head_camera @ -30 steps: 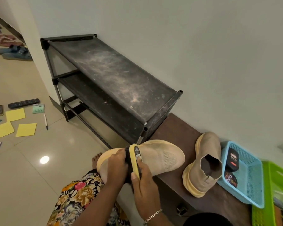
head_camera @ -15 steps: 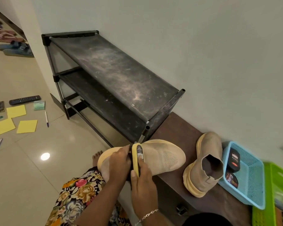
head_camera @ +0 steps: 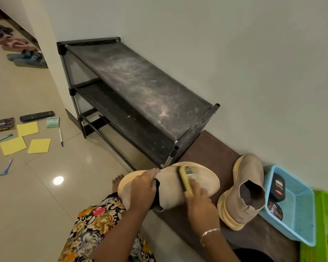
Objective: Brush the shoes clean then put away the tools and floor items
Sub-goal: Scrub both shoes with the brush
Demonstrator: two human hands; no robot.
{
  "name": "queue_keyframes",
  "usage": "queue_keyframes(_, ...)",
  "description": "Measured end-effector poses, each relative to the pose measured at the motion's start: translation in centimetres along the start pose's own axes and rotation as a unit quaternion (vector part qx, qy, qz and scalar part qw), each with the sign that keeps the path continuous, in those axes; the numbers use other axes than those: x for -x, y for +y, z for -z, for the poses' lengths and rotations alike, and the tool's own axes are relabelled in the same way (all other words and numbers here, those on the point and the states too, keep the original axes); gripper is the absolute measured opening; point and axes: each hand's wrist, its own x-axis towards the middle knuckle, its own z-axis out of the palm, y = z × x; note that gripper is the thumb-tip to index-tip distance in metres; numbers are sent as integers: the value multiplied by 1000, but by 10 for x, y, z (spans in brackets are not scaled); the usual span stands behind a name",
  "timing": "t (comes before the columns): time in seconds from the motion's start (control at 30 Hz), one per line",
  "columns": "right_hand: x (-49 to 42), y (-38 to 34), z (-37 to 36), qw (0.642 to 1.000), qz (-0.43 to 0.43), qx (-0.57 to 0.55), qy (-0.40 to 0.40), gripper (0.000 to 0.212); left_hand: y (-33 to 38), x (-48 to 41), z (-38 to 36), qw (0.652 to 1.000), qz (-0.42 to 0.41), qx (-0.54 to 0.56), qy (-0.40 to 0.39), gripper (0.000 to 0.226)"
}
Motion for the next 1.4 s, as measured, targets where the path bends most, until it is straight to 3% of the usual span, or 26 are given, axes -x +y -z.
queue_keyframes(0.03, -9, 11, 5, 996, -81, 37, 18, 53, -1, 0, 0, 1000, -4, 0, -3, 34)
queue_keyframes(0.1, -13, 4, 9, 991, -126, 13, 34, 51, 0, 0, -2, 1000, 2, -1, -1, 33)
queue_keyframes(0.17, 0, -29, 5, 997, -17, -71, -17, 49, 1, 0, -3, 1000, 13, 3, 0, 28)
queue_keyframes(0.23, 17, -48, -2, 979, 107, -165, -54, 48, 0, -2, -2, 1000, 22, -1, -3, 21)
queue_keyframes(0.3, 6, -29, 0, 984, 148, -88, -35, 54, -2, -2, -1, 1000, 21, -10, -5, 25)
queue_keyframes(0.37, -14, 4, 7, 999, 23, 20, -18, 51, -4, -1, 0, 1000, 7, -6, -3, 31)
queue_keyframes(0.43, -24, 22, 18, 990, -130, 41, 32, 50, -3, 0, 0, 1000, 1, -3, -5, 32)
queue_keyframes(0.47, -27, 20, 18, 985, -162, 30, 43, 50, -3, -1, -1, 1000, 1, -2, -4, 32)
queue_keyframes(0.53, -21, -8, 9, 995, -97, 22, 22, 47, -1, -3, -3, 1000, 6, -3, -3, 31)
queue_keyframes(0.63, 8, -54, -9, 993, 85, -83, -21, 53, 1, -2, -2, 1000, 14, -2, -5, 20)
queue_keyframes(0.7, 10, -51, -11, 989, 132, -72, 2, 63, -2, -2, 0, 1000, 16, -3, 3, 23)
queue_keyframes(0.83, -23, 12, 2, 997, -27, 66, 23, 52, -6, -4, -2, 1000, 6, 5, 8, 35)
queue_keyframes(0.93, -36, 26, 13, 984, -156, 59, 66, 51, -3, -5, -5, 1000, 10, 1, 13, 35)
queue_keyframes(1.0, -36, 17, 13, 978, -189, 40, 83, 52, -1, -6, -6, 999, 28, -9, 13, 31)
queue_keyframes(1.1, -8, -25, -10, 997, -64, -1, 39, 56, 3, -7, -7, 999, 42, 1, 27, 28)
queue_keyframes(1.2, 25, -55, -23, 996, 80, -30, -31, 79, 2, -6, -7, 996, 72, 30, 38, 21)
queue_keyframes(1.23, 24, -50, -24, 995, 92, -12, -23, 80, 1, -6, -7, 995, 90, 33, 36, 20)
queue_keyframes(1.3, 7, -25, -20, 996, 73, 51, 2, 62, -2, -7, -6, 995, 98, 8, 26, 26)
queue_keyframes(1.4, -30, 21, 2, 992, -29, 116, 28, 52, 8, -7, -4, 996, 69, -53, 5, 32)
